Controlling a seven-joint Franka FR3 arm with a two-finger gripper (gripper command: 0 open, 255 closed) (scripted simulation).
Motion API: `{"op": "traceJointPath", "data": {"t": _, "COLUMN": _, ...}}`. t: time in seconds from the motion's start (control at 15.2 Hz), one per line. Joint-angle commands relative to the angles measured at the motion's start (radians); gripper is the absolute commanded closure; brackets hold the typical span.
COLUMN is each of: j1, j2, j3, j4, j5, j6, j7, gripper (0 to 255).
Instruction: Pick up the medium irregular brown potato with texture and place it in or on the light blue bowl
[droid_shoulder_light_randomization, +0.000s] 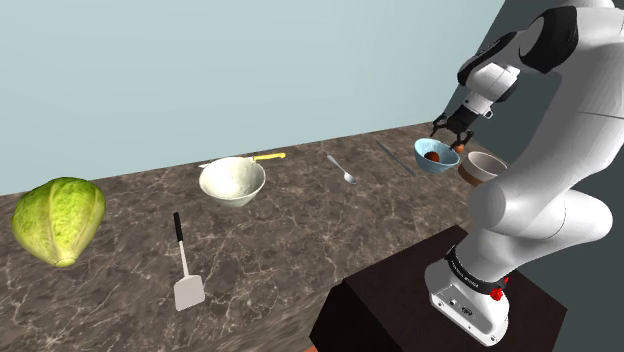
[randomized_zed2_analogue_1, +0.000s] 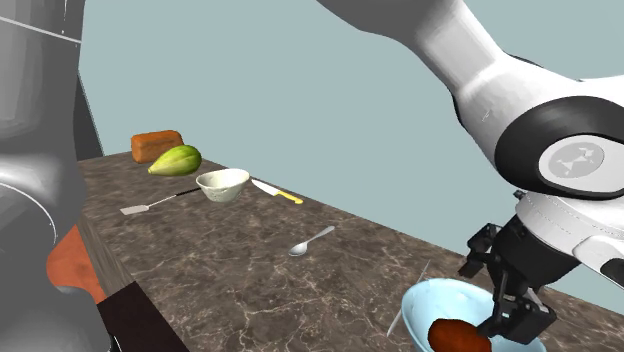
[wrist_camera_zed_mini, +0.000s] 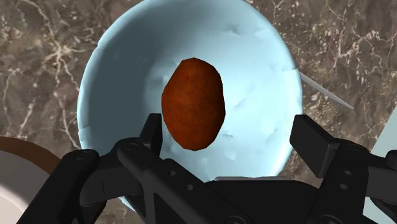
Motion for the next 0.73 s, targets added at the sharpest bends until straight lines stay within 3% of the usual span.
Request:
{"op": "traceJointPath", "data": {"t": 0.0, "j1": -0.005, "j2": -0.018, "j3": -0.008, "j4": 0.026, "j5": -0.015, "j6": -0.043, "j7": 0.009, "gripper": 0}}
{"op": "traceJointPath", "data": {"t": 0.13, "j1": -0.012, "j2": -0.034, "j3": -0.017, "j4": 0.063, "j5": -0.031, "j6": -0.096, "j7": 0.019, "gripper": 0}}
{"op": "traceJointPath", "data": {"t": 0.66, "j1": -0.012, "j2": -0.034, "j3": -0.017, "j4": 0.063, "j5": -0.031, "j6": -0.096, "j7": 0.019, "gripper": 0}}
